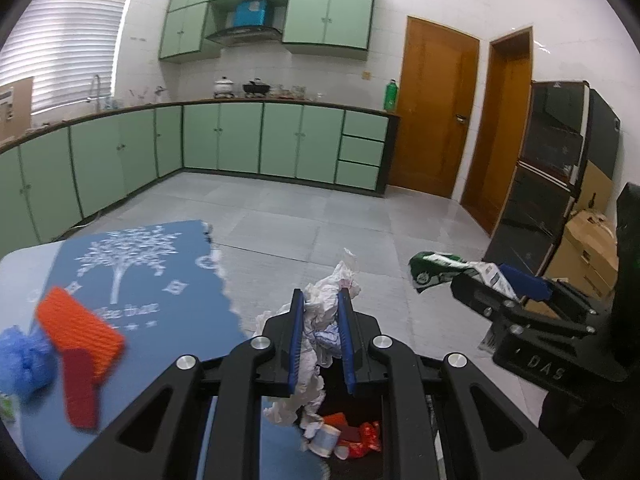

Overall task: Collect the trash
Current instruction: 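Open both tools over the bin to drop the tissue and milk carton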

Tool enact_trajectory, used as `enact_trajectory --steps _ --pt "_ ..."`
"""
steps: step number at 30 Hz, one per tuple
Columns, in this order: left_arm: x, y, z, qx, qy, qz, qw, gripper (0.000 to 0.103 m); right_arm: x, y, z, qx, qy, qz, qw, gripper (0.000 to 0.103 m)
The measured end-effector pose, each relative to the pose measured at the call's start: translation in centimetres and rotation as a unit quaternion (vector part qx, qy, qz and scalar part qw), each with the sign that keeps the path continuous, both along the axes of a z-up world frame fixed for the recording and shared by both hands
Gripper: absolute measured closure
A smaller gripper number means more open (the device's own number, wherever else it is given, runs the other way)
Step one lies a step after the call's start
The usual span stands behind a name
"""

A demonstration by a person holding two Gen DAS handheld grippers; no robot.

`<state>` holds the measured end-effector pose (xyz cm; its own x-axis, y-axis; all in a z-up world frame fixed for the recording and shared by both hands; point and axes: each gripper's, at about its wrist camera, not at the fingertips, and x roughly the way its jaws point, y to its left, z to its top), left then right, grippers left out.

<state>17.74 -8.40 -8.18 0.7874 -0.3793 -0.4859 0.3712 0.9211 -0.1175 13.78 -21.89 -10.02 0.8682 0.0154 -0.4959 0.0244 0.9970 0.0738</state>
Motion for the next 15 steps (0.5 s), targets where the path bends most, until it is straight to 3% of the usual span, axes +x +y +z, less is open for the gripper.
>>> enact_trajectory --steps 8,11,13,15 --pt "2.9 -4.8 -3.0 0.004 0.031 -0.026 0.9992 0.085 2.2 -3.4 -3.6 0.000 0.033 -0.023 0.999 0.034" --pt "4.1 -5.7 -4.0 -0.004 0.047 -0.032 0.9984 0.074 3.1 -4.2 -5.0 -0.008 0.050 -0.031 0.998 0.025" --pt "4.8 -5.7 -4.3 -0.013 0.054 -0.038 0.9977 0.058 3.3 -4.7 -5.8 -0.013 0.055 -0.040 0.998 0.022" --pt "4.9 -5.5 -4.3 -0.018 0.051 -0.040 0.9978 0.049 3.4 -5.2 -6.3 -0.014 0.061 -0.047 0.997 0.015"
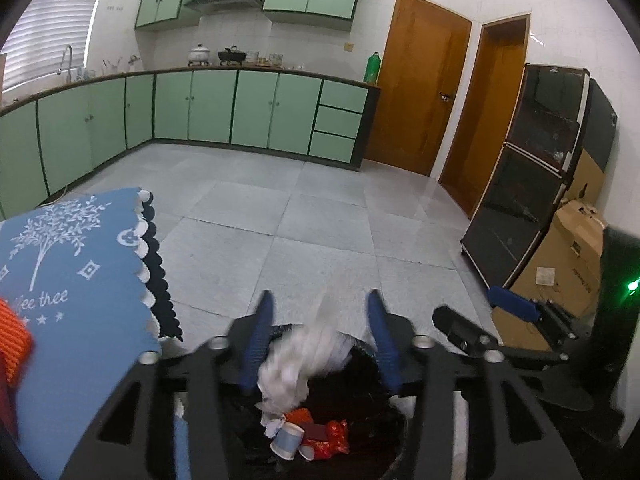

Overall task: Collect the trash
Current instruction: 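Open both tools over the bin to drop the tissue and milk carton, then move both tools back over the table toward the red scouring pad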

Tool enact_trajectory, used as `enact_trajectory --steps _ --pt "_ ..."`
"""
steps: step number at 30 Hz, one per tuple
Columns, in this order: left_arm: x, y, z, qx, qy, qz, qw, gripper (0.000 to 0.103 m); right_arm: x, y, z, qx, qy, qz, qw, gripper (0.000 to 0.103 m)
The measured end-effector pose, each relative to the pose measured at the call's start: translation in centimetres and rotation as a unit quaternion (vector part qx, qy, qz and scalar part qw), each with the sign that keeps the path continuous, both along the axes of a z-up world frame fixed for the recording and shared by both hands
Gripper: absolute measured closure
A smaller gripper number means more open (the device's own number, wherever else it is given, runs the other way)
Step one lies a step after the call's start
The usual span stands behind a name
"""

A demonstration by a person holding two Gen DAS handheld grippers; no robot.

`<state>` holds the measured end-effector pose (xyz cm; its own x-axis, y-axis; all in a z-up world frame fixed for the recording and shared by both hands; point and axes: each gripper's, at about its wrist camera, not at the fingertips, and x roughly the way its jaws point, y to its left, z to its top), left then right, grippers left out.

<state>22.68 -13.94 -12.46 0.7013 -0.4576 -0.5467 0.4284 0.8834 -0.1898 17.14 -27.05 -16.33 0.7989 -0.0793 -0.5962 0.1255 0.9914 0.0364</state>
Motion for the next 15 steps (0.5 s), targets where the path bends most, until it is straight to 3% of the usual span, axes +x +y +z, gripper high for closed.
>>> enact_trajectory --steps 5,15 --pt "0.2 1.2 0.5 -0.006 -0.004 0.008 0.9999 0.042 -0.4 -0.4 -0.6 0.009 0.003 -0.009 1.000 0.014" --pt "-2.7 6.2 3.6 0.007 -0.053 0.049 0.9974 0.032 -1.9 3.4 2.5 0.026 -0.027 0.010 0.999 0.012"
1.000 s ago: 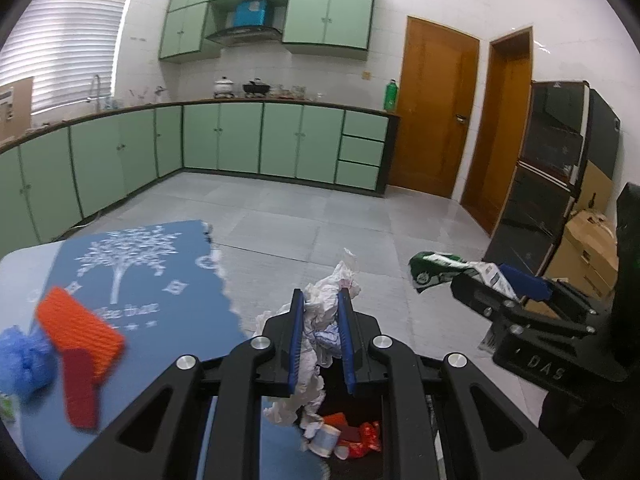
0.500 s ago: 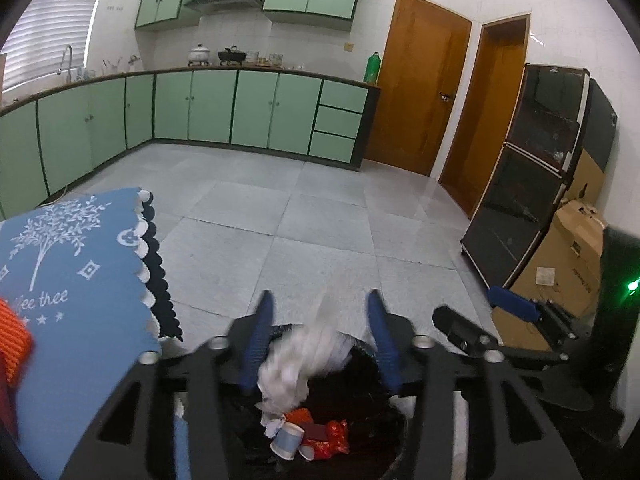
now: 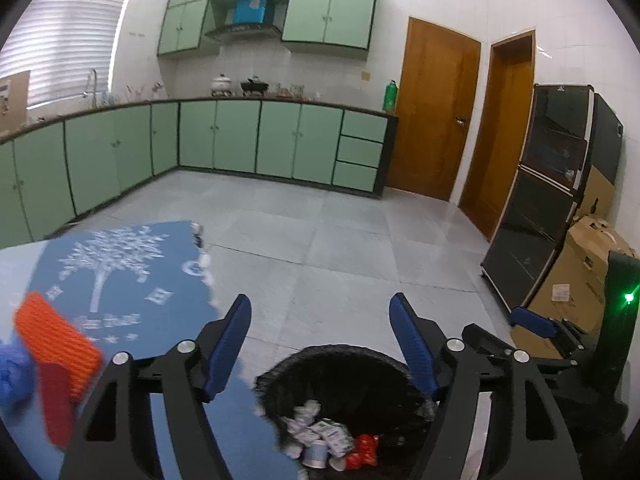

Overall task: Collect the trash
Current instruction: 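Move both tools back over the table toward the red scouring pad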

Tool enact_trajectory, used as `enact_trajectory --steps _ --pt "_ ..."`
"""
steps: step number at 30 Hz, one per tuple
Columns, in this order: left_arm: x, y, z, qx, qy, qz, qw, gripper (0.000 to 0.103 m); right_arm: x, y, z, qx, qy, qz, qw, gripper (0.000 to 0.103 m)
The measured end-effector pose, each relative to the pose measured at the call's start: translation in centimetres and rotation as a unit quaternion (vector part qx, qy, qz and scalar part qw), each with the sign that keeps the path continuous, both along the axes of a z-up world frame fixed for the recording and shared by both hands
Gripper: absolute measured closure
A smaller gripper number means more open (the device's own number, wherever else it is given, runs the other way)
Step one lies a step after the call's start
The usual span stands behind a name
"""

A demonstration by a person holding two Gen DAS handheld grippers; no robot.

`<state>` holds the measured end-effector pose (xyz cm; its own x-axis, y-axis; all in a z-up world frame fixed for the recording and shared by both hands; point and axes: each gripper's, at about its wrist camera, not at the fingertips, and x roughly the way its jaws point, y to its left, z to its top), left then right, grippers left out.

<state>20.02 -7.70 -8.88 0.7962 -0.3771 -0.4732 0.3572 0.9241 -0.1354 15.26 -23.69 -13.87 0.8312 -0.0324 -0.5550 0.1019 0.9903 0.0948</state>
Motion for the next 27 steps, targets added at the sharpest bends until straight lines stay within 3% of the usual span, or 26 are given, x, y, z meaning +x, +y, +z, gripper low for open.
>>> enact_trajectory --steps 9,19,27 --pt "-3.2 10.0 0.8 0.014 -0.005 0.092 0.9957 0.025 -0.1 7.6 2.1 0.013 -0.011 0.058 0.998 0.011" --pt "-6.3 22.7 -1.0 0.050 0.010 0.223 0.9735 0.025 1.0 19.0 2.2 0.015 -0.002 0.146 0.989 0.011" --pt "-7.9 28.4 -2.8 0.060 0.031 0.274 0.9594 0.025 1.4 27.2 1.3 -0.001 -0.003 0.186 0.982 0.011"
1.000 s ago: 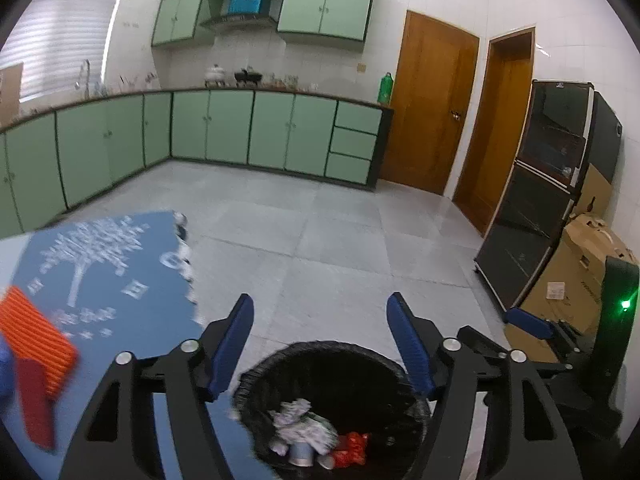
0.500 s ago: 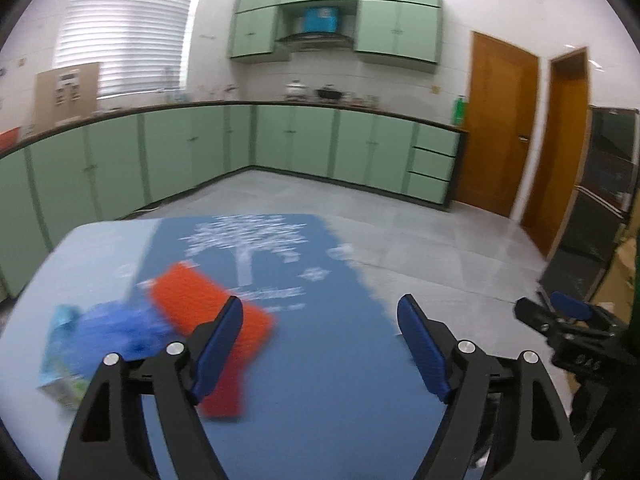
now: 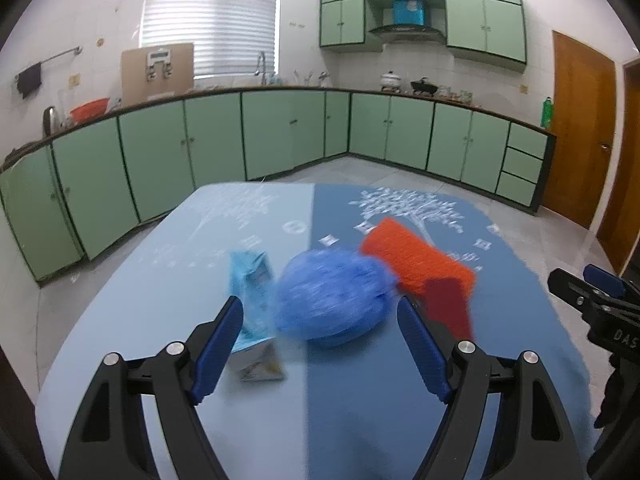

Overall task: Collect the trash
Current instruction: 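Move both tools back over the table toward the red scouring pad, then grasp and lift the red scouring pad with the right tool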

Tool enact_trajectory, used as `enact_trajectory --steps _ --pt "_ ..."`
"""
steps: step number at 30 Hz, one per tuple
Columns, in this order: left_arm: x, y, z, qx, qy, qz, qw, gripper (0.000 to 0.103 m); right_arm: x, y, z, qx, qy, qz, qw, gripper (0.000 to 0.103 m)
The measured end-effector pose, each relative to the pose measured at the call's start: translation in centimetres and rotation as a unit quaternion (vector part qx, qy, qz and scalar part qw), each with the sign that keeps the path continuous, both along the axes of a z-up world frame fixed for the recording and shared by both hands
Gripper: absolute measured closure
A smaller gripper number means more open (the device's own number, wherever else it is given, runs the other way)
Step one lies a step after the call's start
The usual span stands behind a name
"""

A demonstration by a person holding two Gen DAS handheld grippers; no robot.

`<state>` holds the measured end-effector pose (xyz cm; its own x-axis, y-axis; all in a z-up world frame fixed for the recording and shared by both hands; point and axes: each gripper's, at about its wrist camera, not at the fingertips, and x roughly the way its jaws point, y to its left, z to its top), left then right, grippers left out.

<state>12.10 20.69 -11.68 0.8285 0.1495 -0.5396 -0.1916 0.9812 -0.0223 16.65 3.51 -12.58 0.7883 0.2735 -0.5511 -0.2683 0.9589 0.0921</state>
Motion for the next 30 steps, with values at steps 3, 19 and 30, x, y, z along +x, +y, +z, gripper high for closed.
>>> enact_trajectory --steps 3,19,30 --pt "-0.5 1.3 -0.6 -0.002 0.004 0.009 0.9999 0.025 0.1 2.3 -0.8 -0.007 0.010 0.007 1.000 0.011" --pt "-0.3 4.7 -2.5 -0.013 0.027 0.037 0.9989 0.025 2.3 8.3 -4.2 -0.044 0.066 0.008 0.997 0.028" --pt "0.3 5.6 -3.3 -0.025 0.039 0.039 0.9982 0.025 3.5 9.9 -5.4 -0.078 0.107 0.020 0.991 0.057"
